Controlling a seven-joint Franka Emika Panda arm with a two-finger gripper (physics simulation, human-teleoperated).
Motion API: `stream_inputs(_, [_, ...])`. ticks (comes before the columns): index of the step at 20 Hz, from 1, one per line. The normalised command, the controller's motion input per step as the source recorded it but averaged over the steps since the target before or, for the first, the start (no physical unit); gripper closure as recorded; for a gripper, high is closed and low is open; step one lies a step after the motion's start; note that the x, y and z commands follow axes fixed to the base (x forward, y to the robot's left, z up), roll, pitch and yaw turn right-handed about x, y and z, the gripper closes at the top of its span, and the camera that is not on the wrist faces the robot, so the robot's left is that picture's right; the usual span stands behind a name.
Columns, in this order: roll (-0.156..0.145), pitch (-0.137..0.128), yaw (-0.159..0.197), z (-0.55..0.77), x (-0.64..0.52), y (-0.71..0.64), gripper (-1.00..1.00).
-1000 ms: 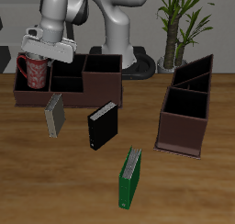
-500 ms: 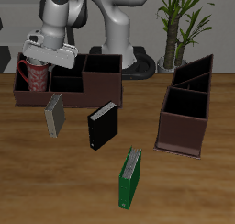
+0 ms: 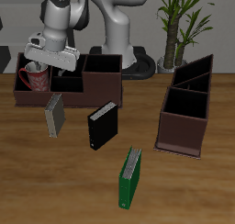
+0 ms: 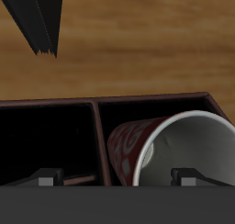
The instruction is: Place the red mug into the back desk caddy's left compartment
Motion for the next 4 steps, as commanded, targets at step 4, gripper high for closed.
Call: stream_inputs(4, [0.009,-0.011,-0.008,0.10,0.00,0.01,-1.00])
